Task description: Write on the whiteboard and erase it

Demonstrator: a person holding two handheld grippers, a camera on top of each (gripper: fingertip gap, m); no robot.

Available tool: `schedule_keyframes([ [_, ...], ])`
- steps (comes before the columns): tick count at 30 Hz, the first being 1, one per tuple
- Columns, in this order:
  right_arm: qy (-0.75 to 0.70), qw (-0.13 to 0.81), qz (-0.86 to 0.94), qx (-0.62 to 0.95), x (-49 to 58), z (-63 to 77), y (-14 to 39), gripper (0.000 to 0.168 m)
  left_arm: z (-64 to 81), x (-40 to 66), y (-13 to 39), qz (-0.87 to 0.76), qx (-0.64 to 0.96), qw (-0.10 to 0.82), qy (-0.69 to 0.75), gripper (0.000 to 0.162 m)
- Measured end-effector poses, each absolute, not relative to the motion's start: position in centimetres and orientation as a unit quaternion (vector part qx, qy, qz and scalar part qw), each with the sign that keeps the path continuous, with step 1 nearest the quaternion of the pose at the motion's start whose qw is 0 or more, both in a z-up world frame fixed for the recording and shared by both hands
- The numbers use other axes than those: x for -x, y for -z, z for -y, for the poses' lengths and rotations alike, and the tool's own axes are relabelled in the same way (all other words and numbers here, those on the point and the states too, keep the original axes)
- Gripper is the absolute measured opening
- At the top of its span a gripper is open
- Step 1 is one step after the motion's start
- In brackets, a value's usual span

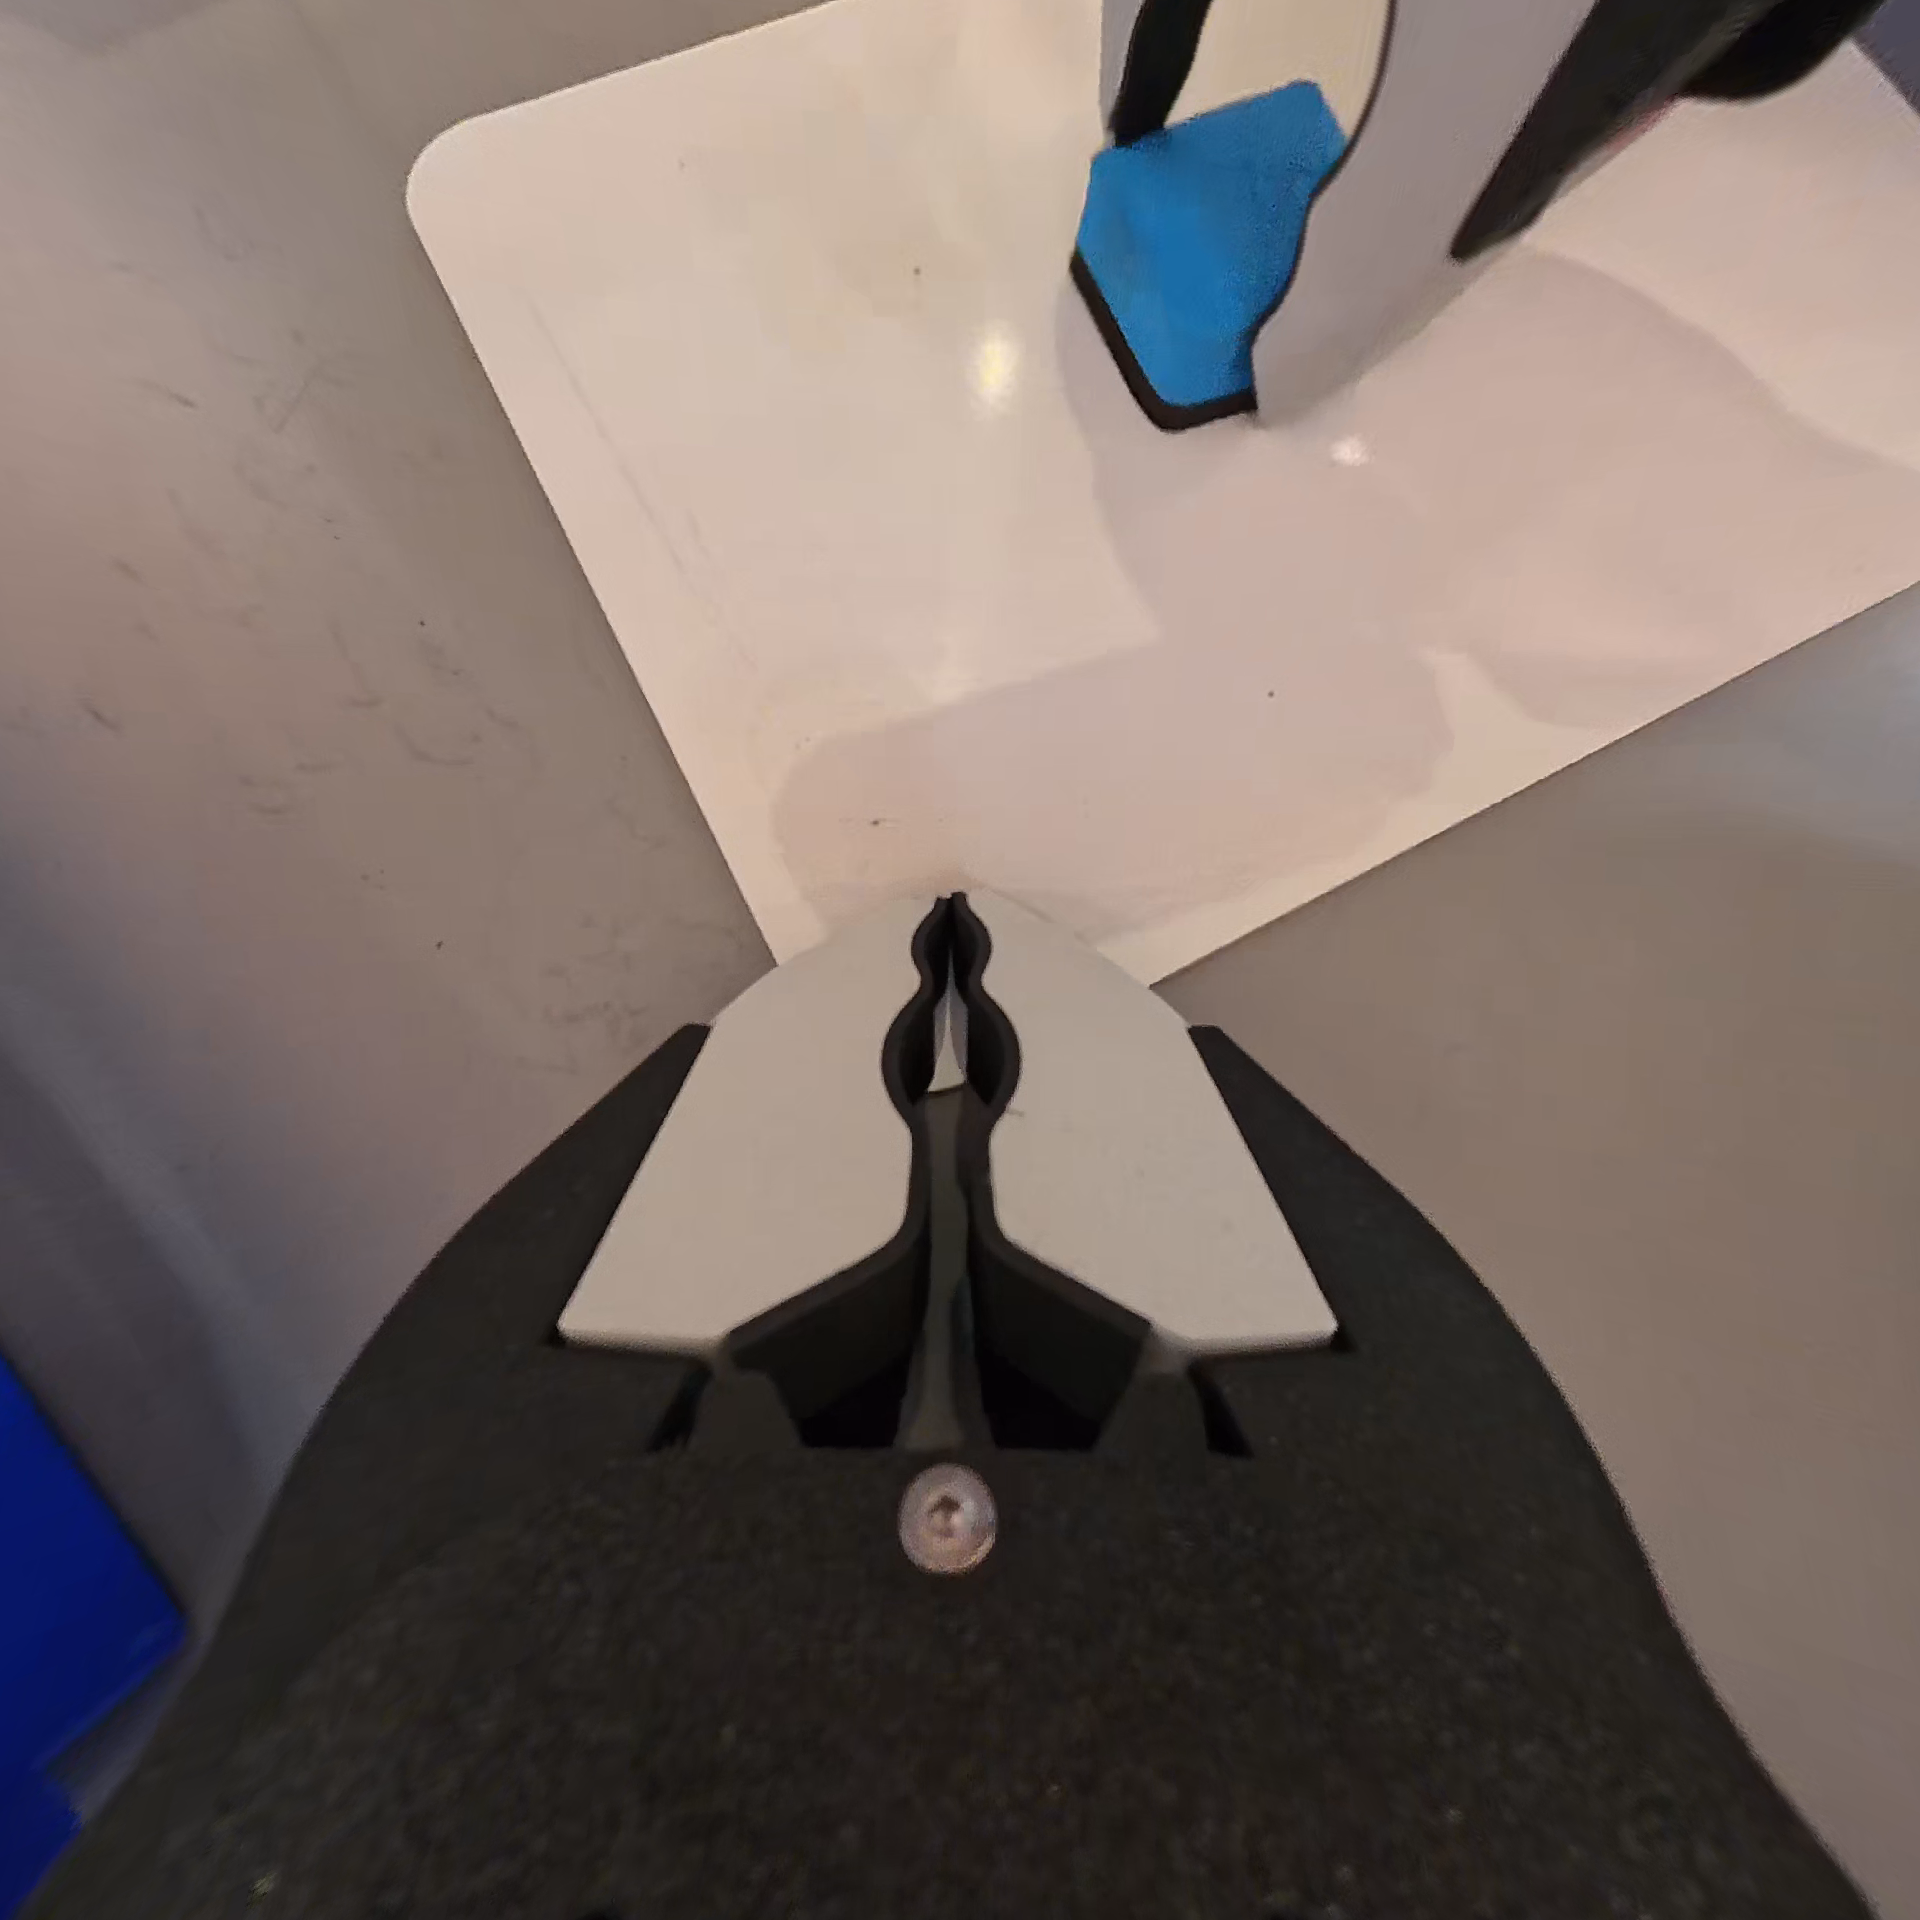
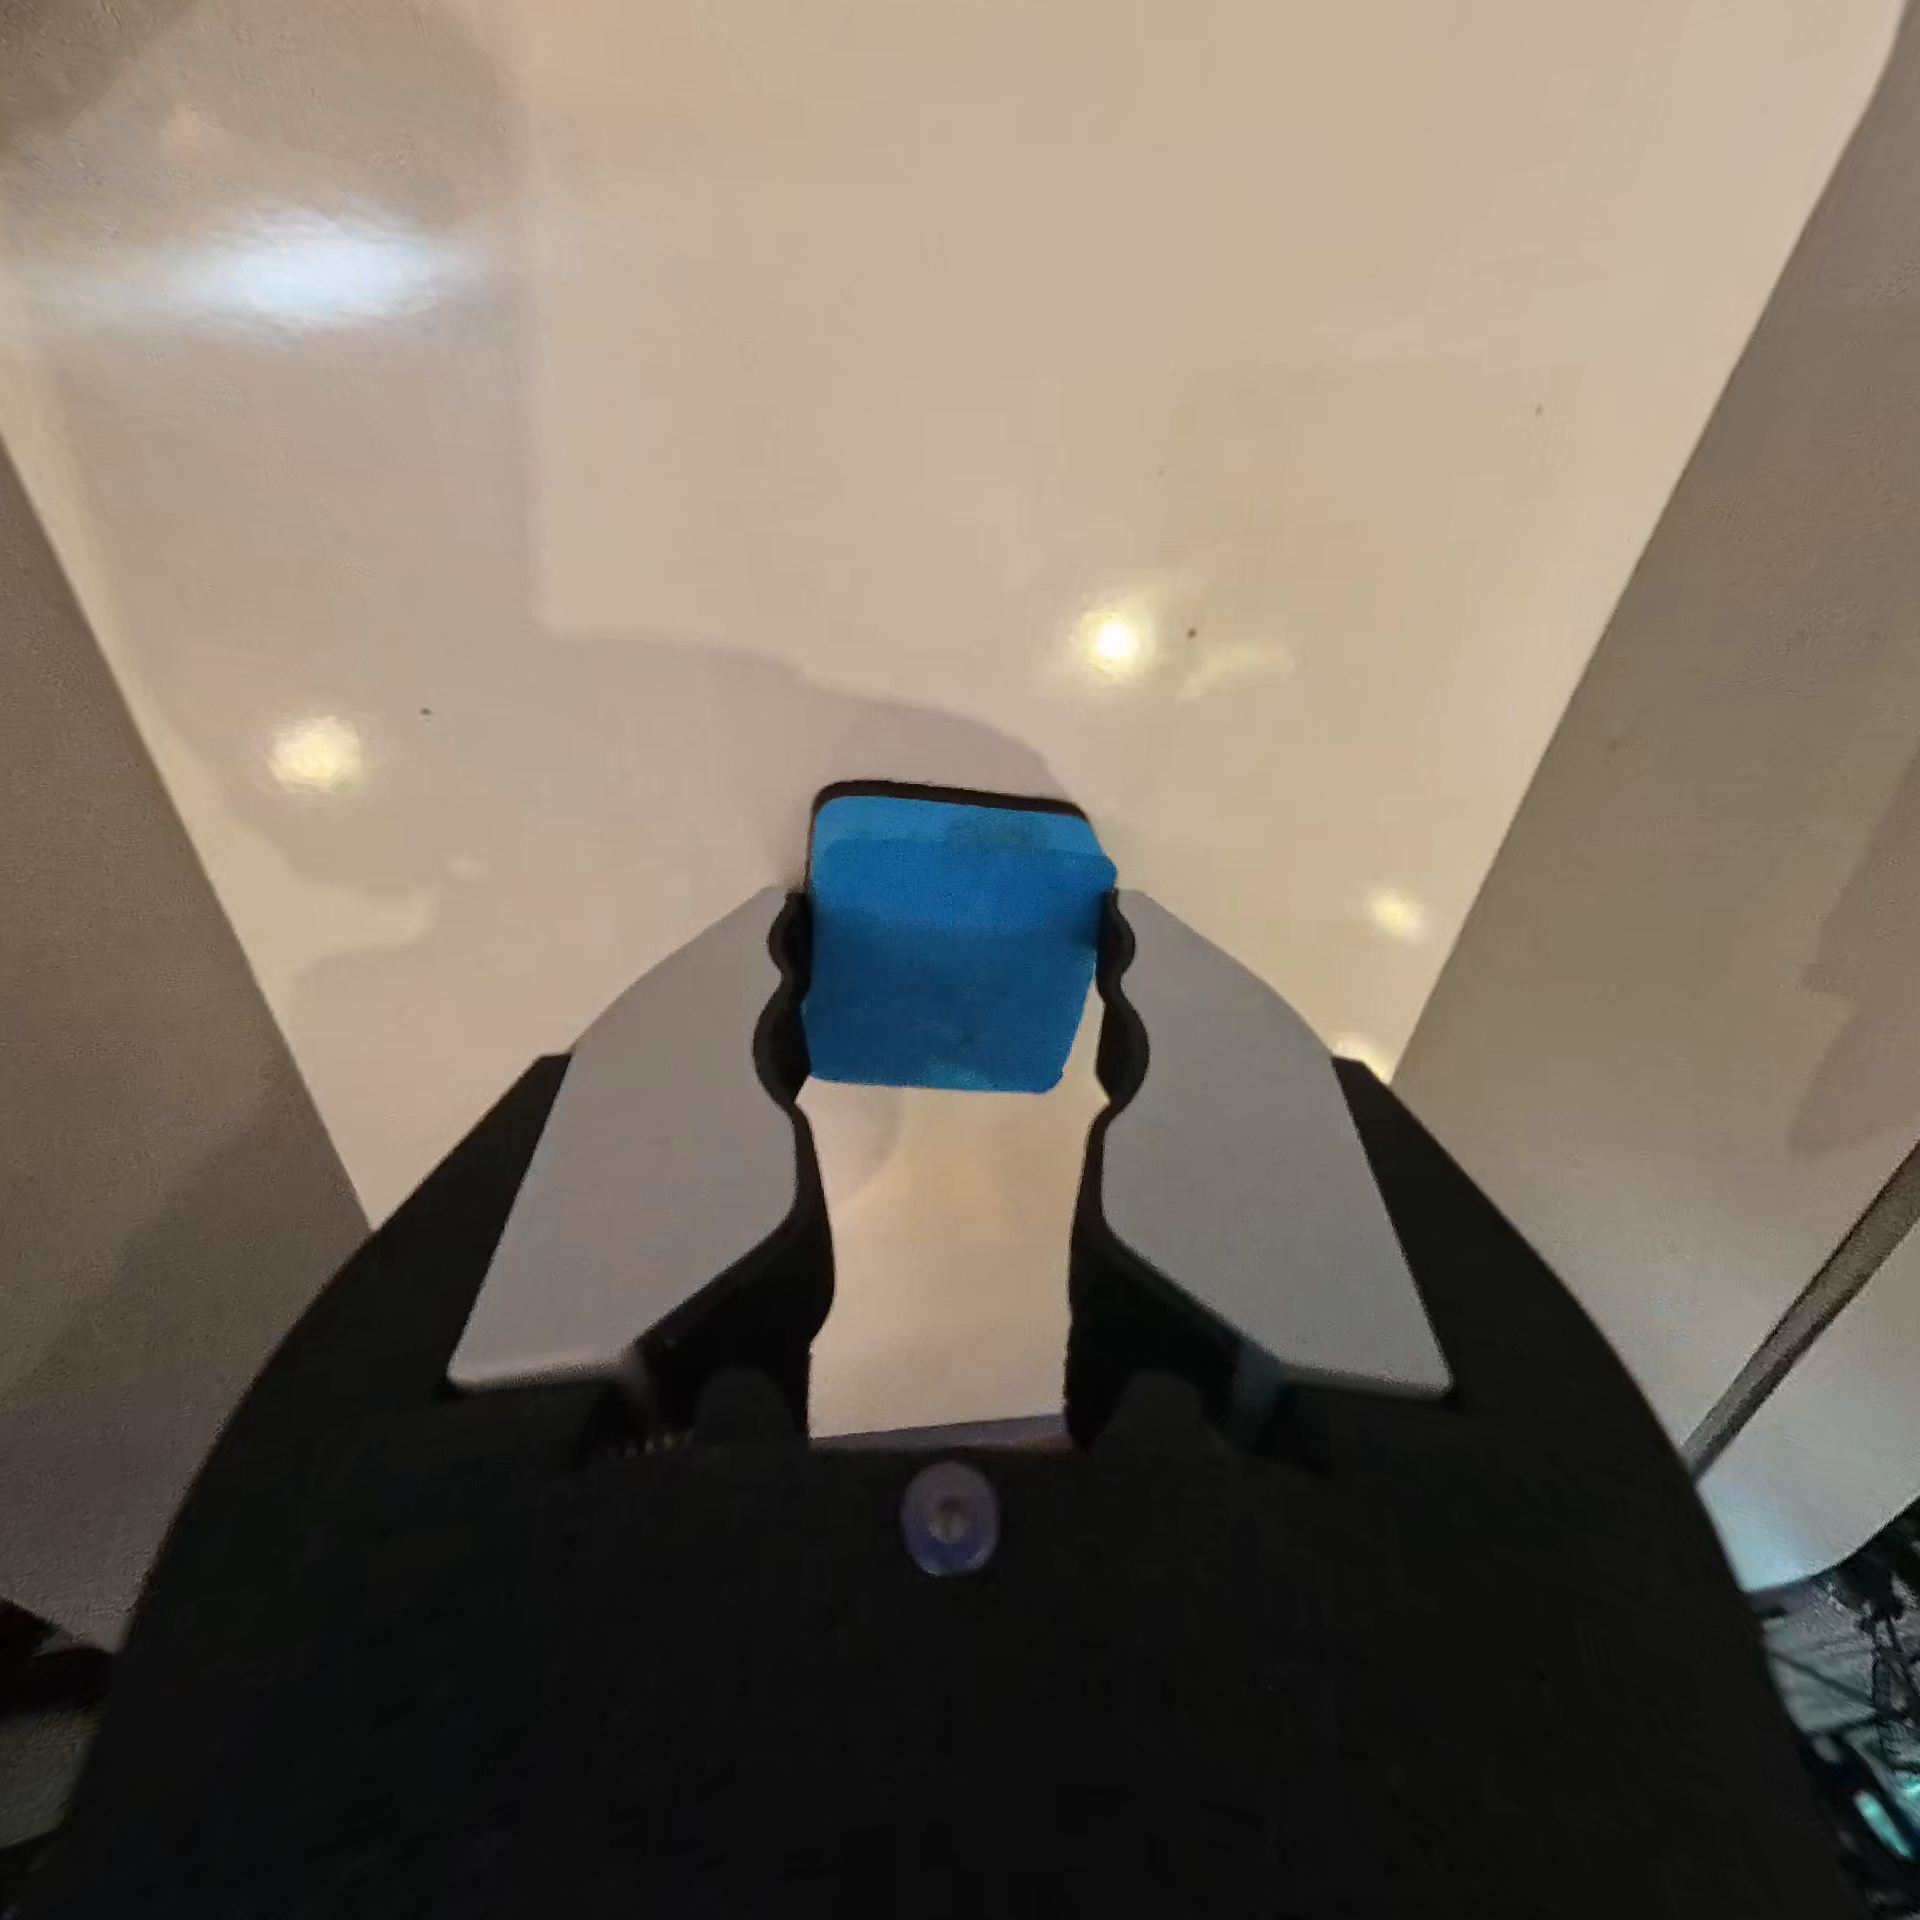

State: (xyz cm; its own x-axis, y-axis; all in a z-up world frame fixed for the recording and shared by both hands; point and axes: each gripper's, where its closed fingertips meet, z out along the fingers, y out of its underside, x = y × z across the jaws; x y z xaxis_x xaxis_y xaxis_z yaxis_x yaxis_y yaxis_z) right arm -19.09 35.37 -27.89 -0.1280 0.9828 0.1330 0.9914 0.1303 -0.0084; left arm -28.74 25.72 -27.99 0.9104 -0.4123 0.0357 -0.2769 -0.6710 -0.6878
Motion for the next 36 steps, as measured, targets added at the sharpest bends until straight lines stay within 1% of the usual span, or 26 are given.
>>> schedule_keyframes([
  [3, 0.019, 0.087, 0.763, 0.640, 19.1, -34.7, 26.8, 0.055, -25.7, 28.7, 28.0, -0.190, 0.909, 0.359, 0.093, 0.000],
  [5, 0.002, 0.123, 0.750, 0.650, 18.2, -34.5, 25.2, 0.064, -25.7, 28.7, 28.0, -0.186, 0.907, 0.366, 0.098, 0.000],
  [8, -0.073, 0.158, 0.719, 0.673, 17.2, -32.8, 23.7, 0.065, -25.4, 28.7, 27.9, -0.181, 0.906, 0.365, 0.111, 0.000],
  [13, -0.083, 0.181, 0.689, 0.697, 15.6, -32.8, 24.4, 0.068, -24.6, 28.8, 27.9, -0.177, 0.907, 0.359, 0.128, 0.000],
  [15, -0.094, 0.171, 0.688, 0.699, 16.4, -33.4, 24.7, 0.067, -24.6, 28.8, 27.9, -0.177, 0.908, 0.359, 0.126, 0.000],
  [18, -0.070, 0.136, 0.708, 0.690, 17.3, -34.9, 26.3, 0.068, -24.7, 28.8, 27.9, -0.180, 0.908, 0.360, 0.122, 0.000],
  [19, -0.071, 0.116, 0.712, 0.689, 17.5, -35.1, 27.0, 0.065, -24.7, 28.8, 27.9, -0.181, 0.907, 0.360, 0.122, 0.000],
  [20, -0.070, 0.097, 0.715, 0.689, 17.4, -35.3, 27.6, 0.053, -24.7, 28.8, 27.9, -0.180, 0.907, 0.360, 0.122, 0.000],
  [22, -0.076, 0.086, 0.721, 0.683, 17.4, -35.2, 27.6, 0.053, -24.6, 28.8, 27.9, -0.178, 0.907, 0.362, 0.123, 0.000],
  [25, -0.081, 0.124, 0.726, 0.672, 16.7, -34.8, 24.4, 0.052, -24.6, 28.8, 27.9, -0.179, 0.907, 0.361, 0.125, 0.000],
  [28, -0.080, 0.217, 0.696, 0.680, 13.4, -35.1, 17.0, 0.052, -24.6, 28.8, 27.9, -0.180, 0.906, 0.362, 0.125, 0.000],
  [30, -0.064, 0.285, 0.644, 0.707, 8.9, -36.6, 11.6, 0.053, -24.6, 28.8, 27.9, -0.181, 0.906, 0.363, 0.123, 0.000],
  [32, -0.034, 0.326, 0.569, 0.755, 2.7, -38.9, 8.0, 0.052, -24.6, 28.9, 27.9, -0.182, 0.906, 0.364, 0.119, 0.000],
  [34, -0.008, 0.335, 0.477, 0.813, -3.9, -41.2, 6.8, 0.053, -24.6, 28.9, 27.9, -0.183, 0.906, 0.364, 0.117, 0.000],
  [36, -0.023, 0.318, 0.380, 0.869, -9.0, -42.7, 7.8, 0.053, -24.6, 28.9, 27.9, -0.183, 0.906, 0.364, 0.117, 0.000],
])
